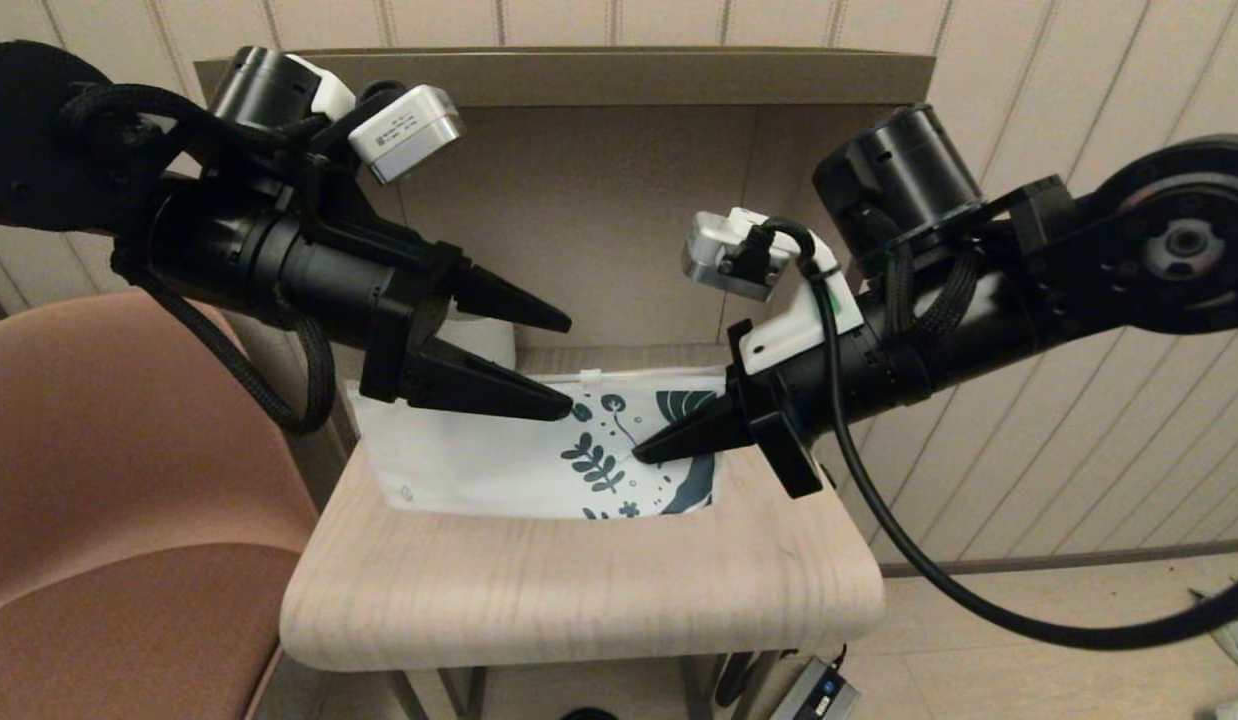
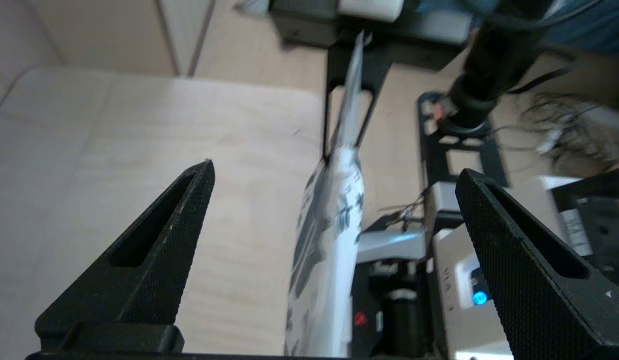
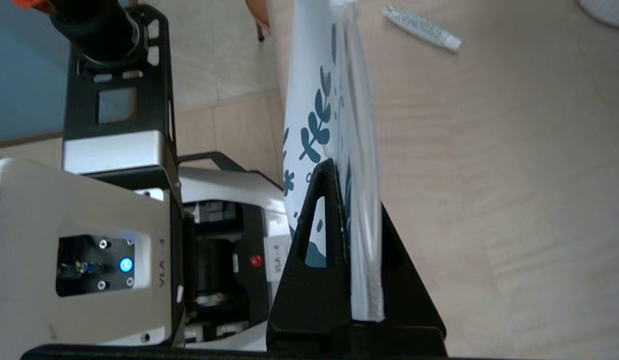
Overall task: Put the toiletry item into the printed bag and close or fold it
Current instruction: Open the storage bag
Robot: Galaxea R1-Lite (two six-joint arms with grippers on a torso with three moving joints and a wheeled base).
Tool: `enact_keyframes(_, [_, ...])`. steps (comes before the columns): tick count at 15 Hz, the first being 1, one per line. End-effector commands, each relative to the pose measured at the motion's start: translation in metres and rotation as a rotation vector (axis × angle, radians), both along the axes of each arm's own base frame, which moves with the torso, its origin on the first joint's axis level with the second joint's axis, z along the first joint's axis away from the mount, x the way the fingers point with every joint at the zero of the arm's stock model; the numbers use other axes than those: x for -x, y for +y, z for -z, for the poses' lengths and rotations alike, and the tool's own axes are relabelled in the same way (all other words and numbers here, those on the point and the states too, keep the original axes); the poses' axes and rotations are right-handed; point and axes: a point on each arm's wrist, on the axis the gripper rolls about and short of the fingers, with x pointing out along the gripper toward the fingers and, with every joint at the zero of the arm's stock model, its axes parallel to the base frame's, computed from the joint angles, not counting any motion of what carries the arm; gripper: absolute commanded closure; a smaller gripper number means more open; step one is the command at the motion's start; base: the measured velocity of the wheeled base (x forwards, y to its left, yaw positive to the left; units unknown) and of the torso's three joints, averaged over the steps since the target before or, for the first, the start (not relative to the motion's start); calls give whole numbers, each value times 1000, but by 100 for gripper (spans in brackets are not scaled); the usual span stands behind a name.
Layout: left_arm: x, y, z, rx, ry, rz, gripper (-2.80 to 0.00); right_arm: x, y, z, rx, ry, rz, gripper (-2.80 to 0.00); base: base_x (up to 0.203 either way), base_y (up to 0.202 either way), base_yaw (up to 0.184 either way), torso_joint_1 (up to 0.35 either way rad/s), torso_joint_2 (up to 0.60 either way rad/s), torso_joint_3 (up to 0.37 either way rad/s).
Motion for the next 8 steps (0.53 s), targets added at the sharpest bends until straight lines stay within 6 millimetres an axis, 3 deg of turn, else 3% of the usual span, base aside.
enact_keyframes(1, [-2,-2,2,32,25,44,-280,0,1,2,-3,0,-6,0,0,0,0,0,0,0])
enact_keyframes(8, [-3,-3,15,34,103,72,-280,-3,2,2,-27,-11,-7,0,0,0,0,0,0,0])
